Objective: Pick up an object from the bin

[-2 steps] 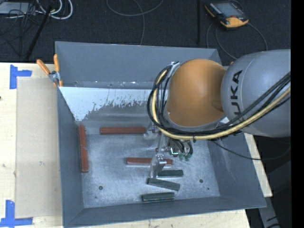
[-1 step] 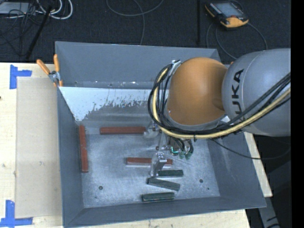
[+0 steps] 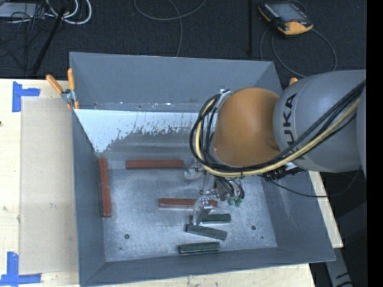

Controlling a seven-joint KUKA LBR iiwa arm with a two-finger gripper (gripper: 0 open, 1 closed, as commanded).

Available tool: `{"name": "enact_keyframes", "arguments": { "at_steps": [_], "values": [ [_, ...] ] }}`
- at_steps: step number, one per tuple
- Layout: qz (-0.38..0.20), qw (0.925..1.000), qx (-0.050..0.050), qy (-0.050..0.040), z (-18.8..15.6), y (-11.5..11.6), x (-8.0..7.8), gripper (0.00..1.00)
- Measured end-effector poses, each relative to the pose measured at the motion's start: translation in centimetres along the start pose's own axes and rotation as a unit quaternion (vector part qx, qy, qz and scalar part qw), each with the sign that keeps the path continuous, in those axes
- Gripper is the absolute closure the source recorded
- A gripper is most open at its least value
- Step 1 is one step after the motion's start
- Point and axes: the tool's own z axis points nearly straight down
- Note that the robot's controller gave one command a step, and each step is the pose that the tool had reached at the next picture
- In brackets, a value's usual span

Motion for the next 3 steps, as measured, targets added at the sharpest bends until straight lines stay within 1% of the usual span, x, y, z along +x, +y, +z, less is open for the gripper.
{"name": "enact_keyframes", "arguments": {
  "at_steps": [1, 2, 3],
  "values": [
    [-0.004, 1.0000, -0.001, -0.0069, 8.2, 1.5, -2.8, 1.00],
    [-0.003, 1.0000, -0.001, -0.0069, 8.2, 1.5, -2.8, 1.00],
    [0.002, 1.0000, 0.000, 0.0000, -8.1, 2.1, -1.2, 1.00]
  ]
}}
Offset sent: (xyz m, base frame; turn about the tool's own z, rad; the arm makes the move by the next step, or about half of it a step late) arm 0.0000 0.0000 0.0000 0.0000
